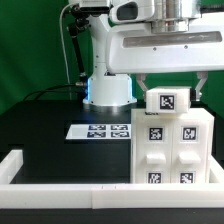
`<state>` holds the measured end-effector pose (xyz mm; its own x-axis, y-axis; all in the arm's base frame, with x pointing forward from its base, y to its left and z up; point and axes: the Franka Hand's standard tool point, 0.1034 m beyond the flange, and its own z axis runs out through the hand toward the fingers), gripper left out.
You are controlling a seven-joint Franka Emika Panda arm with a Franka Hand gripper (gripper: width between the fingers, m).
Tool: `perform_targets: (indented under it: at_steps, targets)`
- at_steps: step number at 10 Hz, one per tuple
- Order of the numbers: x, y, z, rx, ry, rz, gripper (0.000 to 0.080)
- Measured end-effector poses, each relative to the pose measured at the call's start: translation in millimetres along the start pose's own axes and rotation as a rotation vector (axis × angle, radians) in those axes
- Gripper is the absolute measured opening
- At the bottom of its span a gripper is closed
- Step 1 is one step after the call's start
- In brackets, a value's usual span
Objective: Assemble cabinet
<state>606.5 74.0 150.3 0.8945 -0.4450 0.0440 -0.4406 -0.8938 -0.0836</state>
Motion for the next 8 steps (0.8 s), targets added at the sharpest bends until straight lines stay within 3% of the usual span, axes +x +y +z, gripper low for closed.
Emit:
perform_targets:
  at_steps: [2, 8]
  targets:
    - [-0.1, -2.5, 0.1, 0.017, 0.002, 0.153, 0.056]
    - [-2.5, -8.0, 0.6, 0.034, -0.015, 0.49, 0.056]
